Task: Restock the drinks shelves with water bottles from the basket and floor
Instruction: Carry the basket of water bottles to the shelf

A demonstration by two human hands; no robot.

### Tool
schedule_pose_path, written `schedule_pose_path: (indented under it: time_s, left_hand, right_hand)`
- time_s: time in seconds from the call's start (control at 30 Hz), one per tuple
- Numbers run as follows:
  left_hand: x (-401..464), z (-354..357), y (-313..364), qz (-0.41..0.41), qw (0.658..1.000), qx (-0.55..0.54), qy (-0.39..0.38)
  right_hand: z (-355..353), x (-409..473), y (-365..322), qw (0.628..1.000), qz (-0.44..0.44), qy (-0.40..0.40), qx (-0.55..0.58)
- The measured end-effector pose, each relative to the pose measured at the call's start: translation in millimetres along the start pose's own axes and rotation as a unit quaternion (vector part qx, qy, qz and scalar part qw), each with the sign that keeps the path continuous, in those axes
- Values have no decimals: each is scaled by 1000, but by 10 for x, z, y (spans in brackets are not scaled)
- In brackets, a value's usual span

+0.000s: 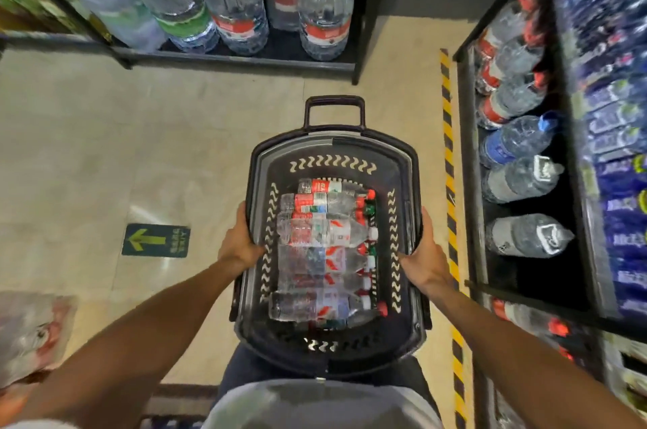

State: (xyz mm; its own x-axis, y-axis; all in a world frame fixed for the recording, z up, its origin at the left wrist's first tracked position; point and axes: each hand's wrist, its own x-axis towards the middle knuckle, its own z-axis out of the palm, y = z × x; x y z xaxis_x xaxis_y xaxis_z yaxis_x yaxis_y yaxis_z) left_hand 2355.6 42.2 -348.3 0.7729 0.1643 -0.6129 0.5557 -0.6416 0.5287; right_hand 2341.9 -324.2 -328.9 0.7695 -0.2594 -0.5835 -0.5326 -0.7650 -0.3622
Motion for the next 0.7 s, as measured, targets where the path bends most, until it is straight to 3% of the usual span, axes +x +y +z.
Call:
schedule_pose_path:
  time_s: [0.17, 0.47, 0.7]
  left_hand:
    - [1017, -325, 391, -20, 999, -18, -17]
    - [2542, -343, 980, -70, 997, -15, 6]
    - [3984, 90, 693, -71, 997, -10, 6]
  right_hand:
    - [-4, 814, -565, 1000, 10, 11, 11]
    - [81, 2357, -975, 989, -15, -17, 145]
    - [456, 3662, -1138, 981, -23, -14, 190]
